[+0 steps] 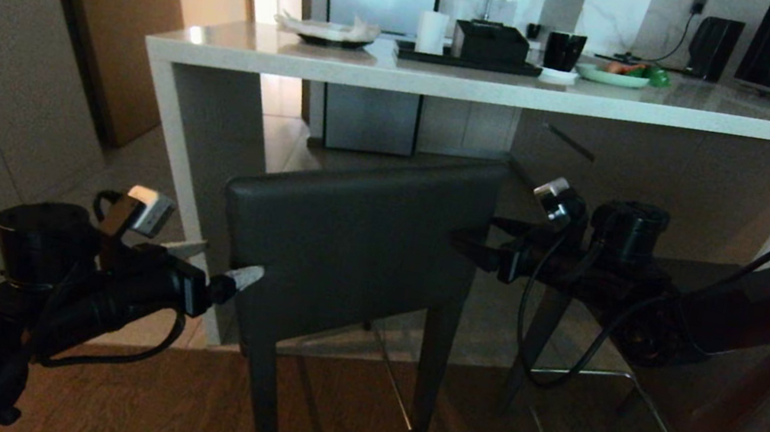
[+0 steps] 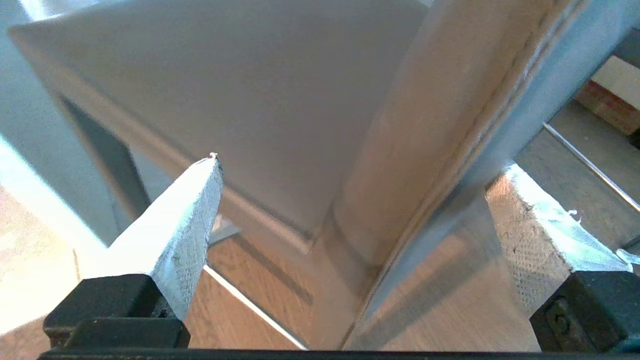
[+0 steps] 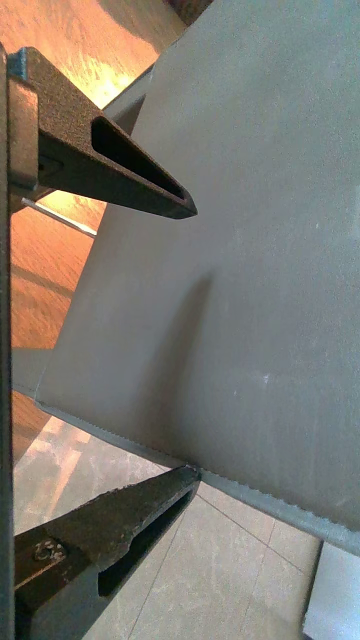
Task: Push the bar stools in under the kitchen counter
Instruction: Push the gray chair back under the dining table
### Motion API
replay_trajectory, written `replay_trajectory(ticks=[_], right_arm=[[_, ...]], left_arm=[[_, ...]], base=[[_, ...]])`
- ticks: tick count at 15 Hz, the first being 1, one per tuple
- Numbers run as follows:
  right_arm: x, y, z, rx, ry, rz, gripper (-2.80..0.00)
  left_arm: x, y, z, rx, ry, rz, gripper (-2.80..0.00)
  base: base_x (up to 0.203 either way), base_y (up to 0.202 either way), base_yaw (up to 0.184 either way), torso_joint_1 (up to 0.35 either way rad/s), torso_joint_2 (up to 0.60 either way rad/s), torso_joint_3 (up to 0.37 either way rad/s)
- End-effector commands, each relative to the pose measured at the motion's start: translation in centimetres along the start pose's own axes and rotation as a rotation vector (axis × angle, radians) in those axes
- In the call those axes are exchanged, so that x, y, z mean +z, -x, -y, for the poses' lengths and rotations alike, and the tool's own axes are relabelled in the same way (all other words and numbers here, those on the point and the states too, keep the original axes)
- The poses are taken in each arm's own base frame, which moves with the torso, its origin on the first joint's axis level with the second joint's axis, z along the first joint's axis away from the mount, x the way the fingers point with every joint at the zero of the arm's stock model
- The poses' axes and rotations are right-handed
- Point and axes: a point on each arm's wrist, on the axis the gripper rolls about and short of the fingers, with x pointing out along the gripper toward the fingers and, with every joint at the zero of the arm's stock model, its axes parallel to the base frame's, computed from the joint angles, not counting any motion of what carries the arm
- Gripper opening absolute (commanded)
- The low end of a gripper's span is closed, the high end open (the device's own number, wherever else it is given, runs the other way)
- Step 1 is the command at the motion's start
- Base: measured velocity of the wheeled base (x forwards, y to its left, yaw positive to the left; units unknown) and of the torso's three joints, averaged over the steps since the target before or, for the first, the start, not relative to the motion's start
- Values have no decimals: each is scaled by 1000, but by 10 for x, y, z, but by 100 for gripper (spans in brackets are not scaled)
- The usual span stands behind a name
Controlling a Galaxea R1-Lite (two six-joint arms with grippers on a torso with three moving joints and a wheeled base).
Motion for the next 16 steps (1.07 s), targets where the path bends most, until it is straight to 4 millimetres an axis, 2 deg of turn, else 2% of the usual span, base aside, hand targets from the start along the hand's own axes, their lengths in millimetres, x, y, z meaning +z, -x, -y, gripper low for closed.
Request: replay_trajectory(ticks=[1,4,6,9,13,16], right_arm=[[-7,2,10,-16,-7,-11,0],[-11,8,26,-6,-13,-12,0],[-13,9,29,-10,-13,-12,0],[-6,-1,29,32,10,21,0],[8,-30,8,112,25,43,0],[12,-33,-18,164,30,38,0]], left_arm=[[3,4,2,-6,-4,9,0],[0,7,6,-18,-1,-6,0],[-3,10,10,-26,2,-20,0],[-3,9,11,-33,1,-20,0],[0,3,13,-43,-6,-4,0],[-1,3,12,-42,-1,-7,0]], base=[[0,0,0,0,0,0],[0,0,0,0,0,0],[0,0,0,0,0,0],[0,0,0,0,0,0],[0,0,0,0,0,0],[0,0,0,0,0,0]])
